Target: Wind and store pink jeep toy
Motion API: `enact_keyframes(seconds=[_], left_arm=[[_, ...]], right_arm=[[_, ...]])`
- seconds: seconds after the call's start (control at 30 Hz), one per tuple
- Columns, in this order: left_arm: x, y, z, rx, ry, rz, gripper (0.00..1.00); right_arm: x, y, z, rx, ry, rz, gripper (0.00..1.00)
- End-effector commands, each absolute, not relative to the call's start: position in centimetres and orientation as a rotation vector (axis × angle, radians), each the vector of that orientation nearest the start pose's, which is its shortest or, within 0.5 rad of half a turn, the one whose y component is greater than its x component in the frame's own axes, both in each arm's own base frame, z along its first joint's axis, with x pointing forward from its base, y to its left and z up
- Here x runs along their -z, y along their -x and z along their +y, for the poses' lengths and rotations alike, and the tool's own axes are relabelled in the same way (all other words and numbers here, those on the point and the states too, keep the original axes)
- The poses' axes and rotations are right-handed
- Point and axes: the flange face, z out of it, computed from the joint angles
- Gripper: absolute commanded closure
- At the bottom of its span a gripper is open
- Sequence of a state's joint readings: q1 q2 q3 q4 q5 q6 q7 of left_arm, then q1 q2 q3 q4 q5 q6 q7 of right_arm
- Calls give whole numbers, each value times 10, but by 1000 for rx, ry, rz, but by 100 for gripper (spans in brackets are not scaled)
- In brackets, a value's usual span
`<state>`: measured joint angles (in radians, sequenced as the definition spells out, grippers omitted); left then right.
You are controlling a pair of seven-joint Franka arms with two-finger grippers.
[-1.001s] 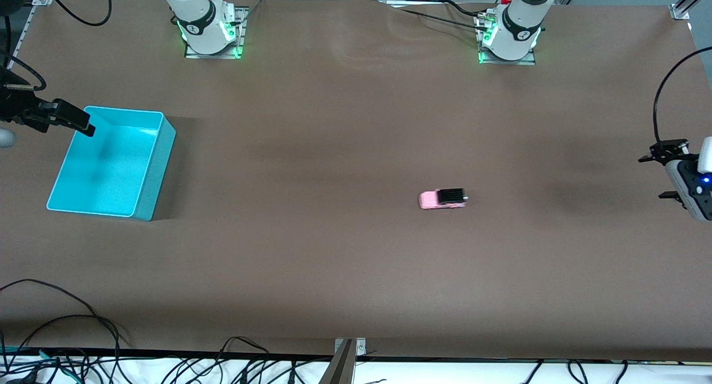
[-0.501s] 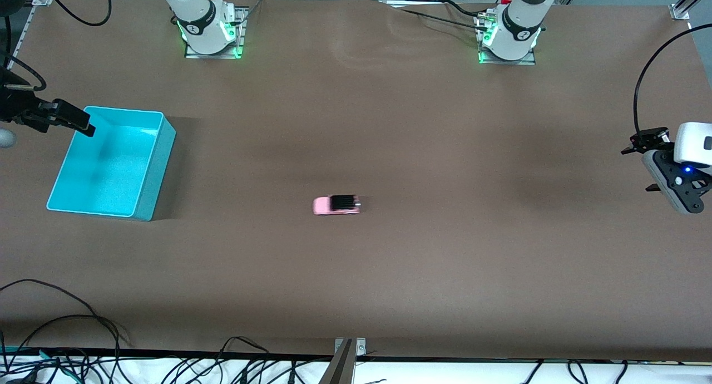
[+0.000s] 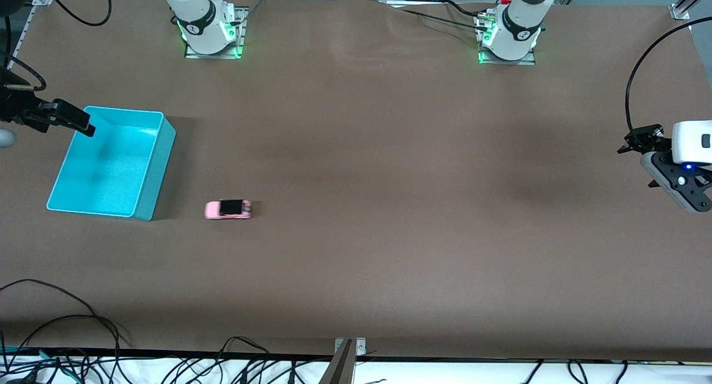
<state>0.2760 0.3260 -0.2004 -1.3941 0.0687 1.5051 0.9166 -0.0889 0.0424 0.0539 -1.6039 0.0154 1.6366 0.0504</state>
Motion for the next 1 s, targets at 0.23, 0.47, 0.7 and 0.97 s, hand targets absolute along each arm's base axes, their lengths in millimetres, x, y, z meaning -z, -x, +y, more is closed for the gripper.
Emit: enact_keyframes(seconds=[0.23, 0.47, 0.7, 0.97], left_arm=[[-518, -623, 71, -306, 2948, 1243, 0], [-518, -623, 71, -304, 2952, 1239, 0], [-534, -624, 53, -226, 2961, 1108, 0], [-545, -605, 25, -129, 3029, 694, 0]], right_arm=[[-596, -575, -19, -5, 3103, 151, 0], [-596, -575, -19, -5, 3103, 153, 0], [-597, -575, -19, -3, 3102, 163, 0], [-597, -575, -19, -3, 3102, 165, 0]])
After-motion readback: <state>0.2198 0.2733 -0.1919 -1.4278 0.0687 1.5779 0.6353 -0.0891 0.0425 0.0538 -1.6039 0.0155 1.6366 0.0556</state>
